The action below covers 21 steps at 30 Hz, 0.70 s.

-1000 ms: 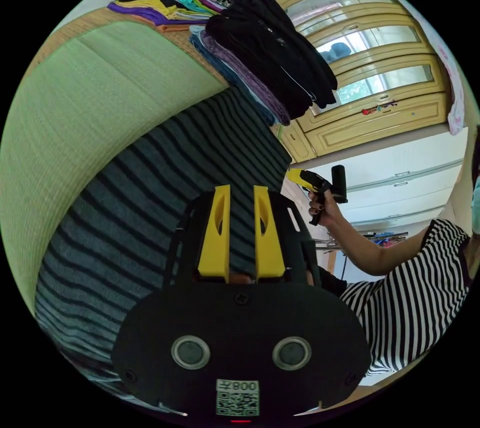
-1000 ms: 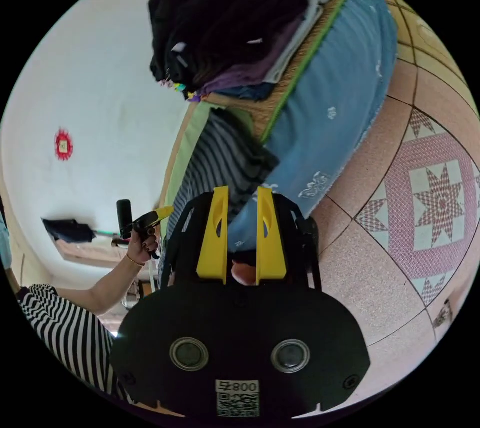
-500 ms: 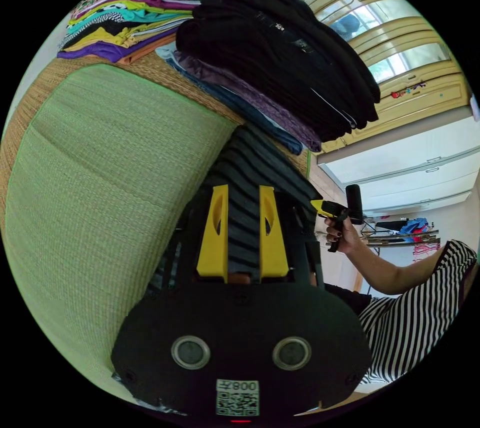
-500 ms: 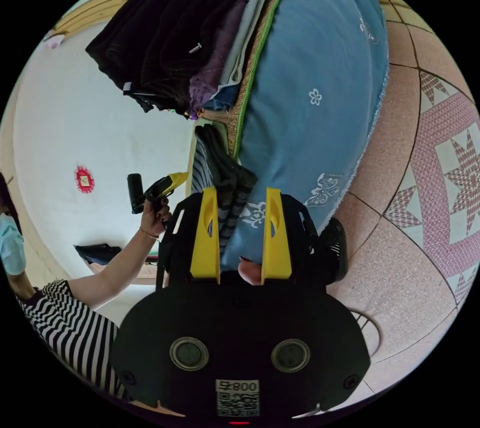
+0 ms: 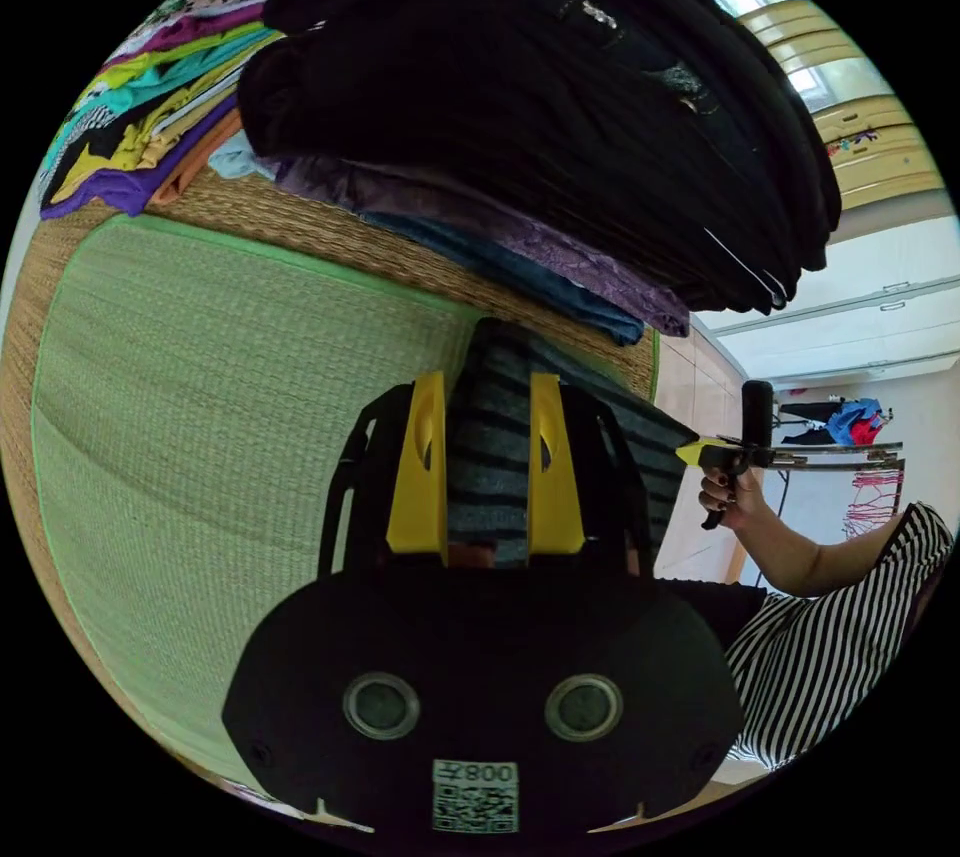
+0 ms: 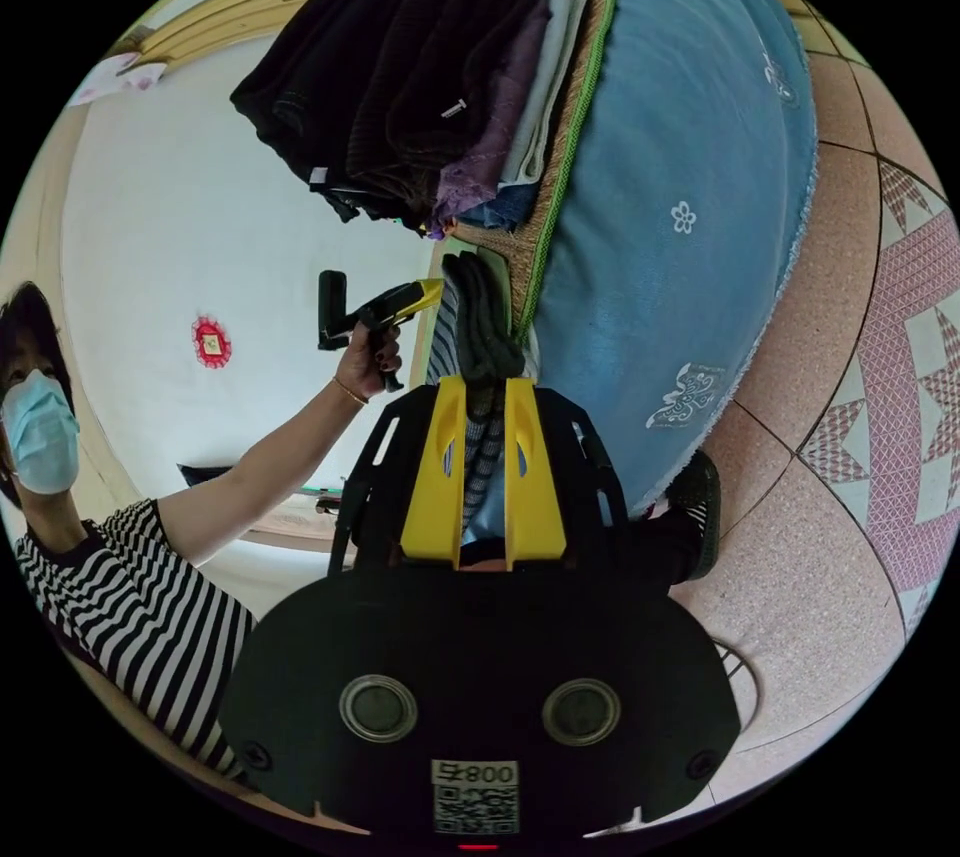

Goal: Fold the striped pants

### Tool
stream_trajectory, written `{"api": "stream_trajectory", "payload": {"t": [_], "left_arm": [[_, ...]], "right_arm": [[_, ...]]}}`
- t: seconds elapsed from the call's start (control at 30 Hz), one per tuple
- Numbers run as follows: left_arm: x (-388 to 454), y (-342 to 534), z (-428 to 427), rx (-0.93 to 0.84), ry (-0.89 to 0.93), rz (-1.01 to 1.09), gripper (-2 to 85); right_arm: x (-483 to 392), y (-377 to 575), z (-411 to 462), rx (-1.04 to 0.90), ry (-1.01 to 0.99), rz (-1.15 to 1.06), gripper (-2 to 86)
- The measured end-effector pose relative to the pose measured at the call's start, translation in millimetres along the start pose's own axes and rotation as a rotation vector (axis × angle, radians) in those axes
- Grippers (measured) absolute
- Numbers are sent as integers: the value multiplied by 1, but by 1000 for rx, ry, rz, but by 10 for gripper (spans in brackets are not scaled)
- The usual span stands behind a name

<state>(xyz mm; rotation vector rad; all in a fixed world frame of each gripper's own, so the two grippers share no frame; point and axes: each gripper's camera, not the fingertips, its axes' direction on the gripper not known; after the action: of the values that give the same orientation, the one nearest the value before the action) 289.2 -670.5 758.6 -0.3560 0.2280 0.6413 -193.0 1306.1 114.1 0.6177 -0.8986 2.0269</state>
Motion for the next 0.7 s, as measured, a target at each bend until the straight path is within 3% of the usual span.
{"api": "stream_trajectory", "payload": {"t": [0.37, 0.7], "left_arm": [[18, -28, 4, -70, 42, 52, 56], [45, -9, -35, -28, 24, 88, 40]], "right_arm": [[23, -16, 7, -9, -28, 40, 68], [-13, -21, 29, 1, -26, 9, 65]]}}
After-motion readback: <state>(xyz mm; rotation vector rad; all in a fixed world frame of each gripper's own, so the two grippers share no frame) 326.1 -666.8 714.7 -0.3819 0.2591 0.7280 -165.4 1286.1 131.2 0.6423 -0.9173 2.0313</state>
